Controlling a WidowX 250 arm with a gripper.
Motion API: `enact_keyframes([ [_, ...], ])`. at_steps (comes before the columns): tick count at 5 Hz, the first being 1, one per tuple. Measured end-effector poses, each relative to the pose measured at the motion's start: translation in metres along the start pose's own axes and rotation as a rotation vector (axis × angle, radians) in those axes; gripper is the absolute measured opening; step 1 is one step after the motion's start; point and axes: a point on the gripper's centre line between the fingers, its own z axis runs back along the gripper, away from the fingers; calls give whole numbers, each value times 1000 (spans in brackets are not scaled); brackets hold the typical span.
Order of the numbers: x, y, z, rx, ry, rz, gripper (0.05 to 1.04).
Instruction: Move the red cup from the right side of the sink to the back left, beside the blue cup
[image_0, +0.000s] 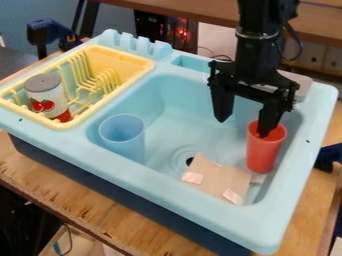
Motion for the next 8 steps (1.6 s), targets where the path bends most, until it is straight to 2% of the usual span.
enact_keyframes([
  [1, 2, -3, -2, -17, -9, -4, 949],
  [2, 0, -2, -6, -13, 1, -14, 667],
  [3, -7, -1, -14, -11, 33, -8, 372],
  [4, -9, -1, -16, -18, 42, 0, 175],
  [5, -15, -3, -15, -38, 45, -10, 111],
  [6, -21, -3, 3, -36, 20, -17, 105],
  [7, -28, 5, 40, 10, -68, 10, 105],
  [8, -42, 11, 64, 25, -143, 26, 105],
])
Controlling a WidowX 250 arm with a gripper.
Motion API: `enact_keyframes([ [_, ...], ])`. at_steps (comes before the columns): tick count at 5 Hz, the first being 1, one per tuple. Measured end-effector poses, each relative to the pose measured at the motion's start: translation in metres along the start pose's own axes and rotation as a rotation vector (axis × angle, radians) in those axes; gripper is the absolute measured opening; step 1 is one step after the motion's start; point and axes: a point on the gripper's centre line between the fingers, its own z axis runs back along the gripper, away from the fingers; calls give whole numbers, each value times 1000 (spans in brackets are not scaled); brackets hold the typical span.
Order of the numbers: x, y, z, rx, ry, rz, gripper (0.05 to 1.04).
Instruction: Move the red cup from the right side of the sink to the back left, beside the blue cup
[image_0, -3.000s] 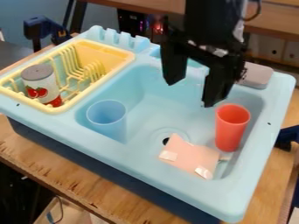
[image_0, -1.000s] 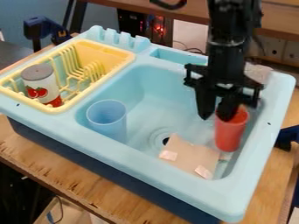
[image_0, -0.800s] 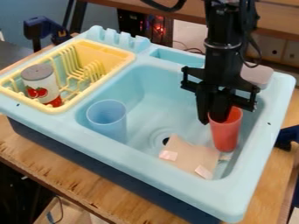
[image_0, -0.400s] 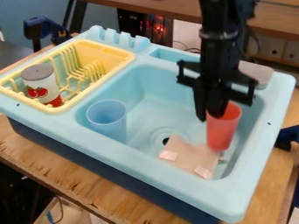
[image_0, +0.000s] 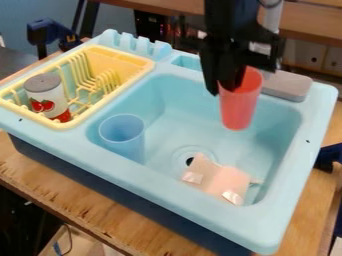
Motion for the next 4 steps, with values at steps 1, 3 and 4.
enact_keyframes([
  [1, -14, 17, 8, 101, 63, -26, 105],
  [3, -7, 72, -8, 153, 108, 111, 105],
  [4, 1, 93, -24, 127, 121, 176, 105],
])
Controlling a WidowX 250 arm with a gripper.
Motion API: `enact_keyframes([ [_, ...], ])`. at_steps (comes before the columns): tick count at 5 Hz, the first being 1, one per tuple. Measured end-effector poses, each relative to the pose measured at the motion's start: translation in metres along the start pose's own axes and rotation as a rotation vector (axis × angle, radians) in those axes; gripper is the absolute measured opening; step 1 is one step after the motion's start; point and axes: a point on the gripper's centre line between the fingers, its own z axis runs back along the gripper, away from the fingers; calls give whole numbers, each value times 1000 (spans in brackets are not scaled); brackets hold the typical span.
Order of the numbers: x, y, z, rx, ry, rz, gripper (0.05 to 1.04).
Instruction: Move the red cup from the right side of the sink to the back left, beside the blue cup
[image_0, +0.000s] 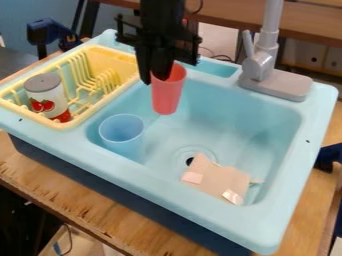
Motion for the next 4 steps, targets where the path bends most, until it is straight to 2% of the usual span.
enact_keyframes([
  [1, 7, 5, -22, -5, 46, 36, 105],
  [2, 18, 2, -35, -24, 68, 23, 105],
  [3, 25, 2, -46, -14, 108, 24, 105],
  [4, 27, 2, -50, -13, 111, 16, 105],
])
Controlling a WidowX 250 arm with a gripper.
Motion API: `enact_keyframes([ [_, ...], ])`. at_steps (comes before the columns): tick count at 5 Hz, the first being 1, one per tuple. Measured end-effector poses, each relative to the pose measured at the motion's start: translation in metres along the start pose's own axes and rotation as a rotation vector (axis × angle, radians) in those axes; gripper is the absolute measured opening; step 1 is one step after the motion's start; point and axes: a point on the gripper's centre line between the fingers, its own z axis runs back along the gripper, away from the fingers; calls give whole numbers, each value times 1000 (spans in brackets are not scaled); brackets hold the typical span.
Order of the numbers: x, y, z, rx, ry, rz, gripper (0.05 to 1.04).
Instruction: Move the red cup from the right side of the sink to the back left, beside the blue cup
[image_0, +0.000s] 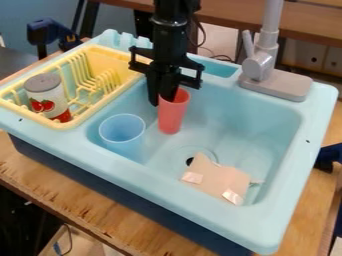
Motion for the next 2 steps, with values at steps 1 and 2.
enact_keyframes([
  [1, 2, -1, 1, -7, -1, -4, 143],
  [2, 1, -3, 8, -18, 15, -5, 383],
])
